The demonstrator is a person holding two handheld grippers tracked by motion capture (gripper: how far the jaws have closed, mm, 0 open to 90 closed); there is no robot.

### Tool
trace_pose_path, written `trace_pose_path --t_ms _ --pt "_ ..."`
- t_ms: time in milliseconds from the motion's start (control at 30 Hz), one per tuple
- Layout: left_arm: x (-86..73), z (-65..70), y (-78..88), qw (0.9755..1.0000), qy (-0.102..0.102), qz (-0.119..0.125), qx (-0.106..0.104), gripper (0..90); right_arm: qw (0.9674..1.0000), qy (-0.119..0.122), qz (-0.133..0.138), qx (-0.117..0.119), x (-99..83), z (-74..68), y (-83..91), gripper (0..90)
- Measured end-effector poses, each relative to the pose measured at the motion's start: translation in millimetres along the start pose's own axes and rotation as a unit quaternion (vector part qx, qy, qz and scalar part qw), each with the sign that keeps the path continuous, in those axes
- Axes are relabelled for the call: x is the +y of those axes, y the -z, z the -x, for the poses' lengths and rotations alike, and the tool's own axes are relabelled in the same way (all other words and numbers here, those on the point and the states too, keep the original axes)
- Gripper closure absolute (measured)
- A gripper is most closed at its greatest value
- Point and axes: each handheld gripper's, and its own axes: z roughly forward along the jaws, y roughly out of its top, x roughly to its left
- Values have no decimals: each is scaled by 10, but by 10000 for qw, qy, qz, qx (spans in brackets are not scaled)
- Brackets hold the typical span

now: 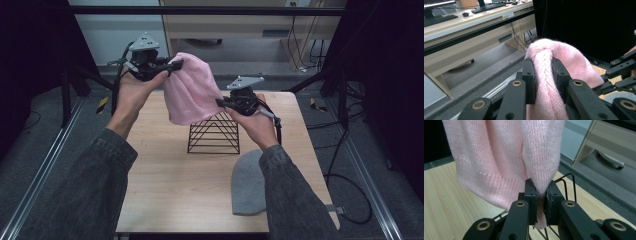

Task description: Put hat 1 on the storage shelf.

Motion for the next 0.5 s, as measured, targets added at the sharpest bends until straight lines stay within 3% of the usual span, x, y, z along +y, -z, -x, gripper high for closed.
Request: trace_pose_path --t_ms 500 --pt "-73 150 -174 9999 -37 -68 -146 755 9999 -98 -18 28 -288 54 14 825"
